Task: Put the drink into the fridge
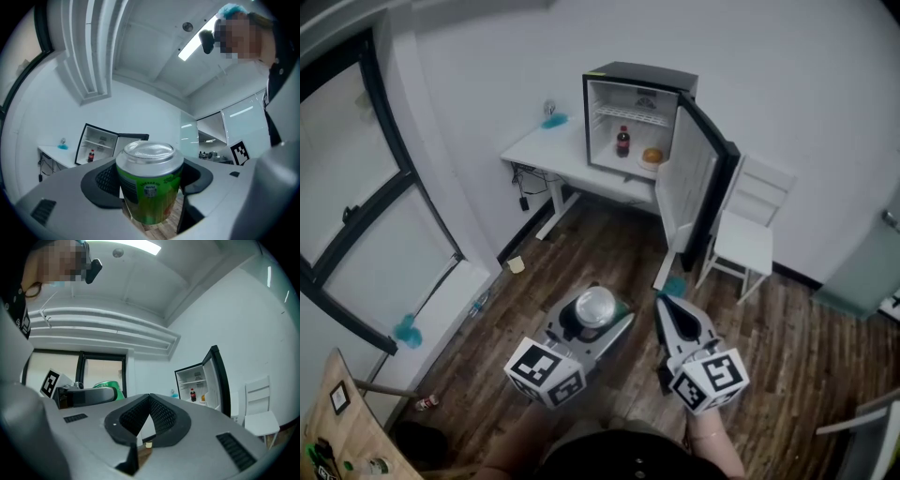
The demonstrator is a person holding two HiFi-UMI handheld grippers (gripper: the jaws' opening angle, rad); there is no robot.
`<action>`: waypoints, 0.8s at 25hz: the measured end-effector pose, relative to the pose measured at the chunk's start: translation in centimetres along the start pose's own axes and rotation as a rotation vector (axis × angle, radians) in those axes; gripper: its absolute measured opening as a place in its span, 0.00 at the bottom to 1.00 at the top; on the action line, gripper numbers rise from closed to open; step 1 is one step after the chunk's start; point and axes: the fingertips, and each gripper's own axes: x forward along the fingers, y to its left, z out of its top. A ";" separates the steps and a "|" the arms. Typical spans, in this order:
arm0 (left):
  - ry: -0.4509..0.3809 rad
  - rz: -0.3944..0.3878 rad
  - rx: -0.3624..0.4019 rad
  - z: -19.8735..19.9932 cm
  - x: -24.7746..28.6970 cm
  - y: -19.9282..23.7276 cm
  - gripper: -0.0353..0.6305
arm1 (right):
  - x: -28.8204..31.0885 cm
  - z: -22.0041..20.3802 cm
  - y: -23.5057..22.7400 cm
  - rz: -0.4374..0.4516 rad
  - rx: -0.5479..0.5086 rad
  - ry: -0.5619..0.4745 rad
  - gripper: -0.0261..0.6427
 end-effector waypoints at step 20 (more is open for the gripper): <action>0.000 0.050 -0.022 -2.0 5.0 2.6 0.55 | 3.8 -0.3 -5.5 0.016 -0.063 0.022 0.05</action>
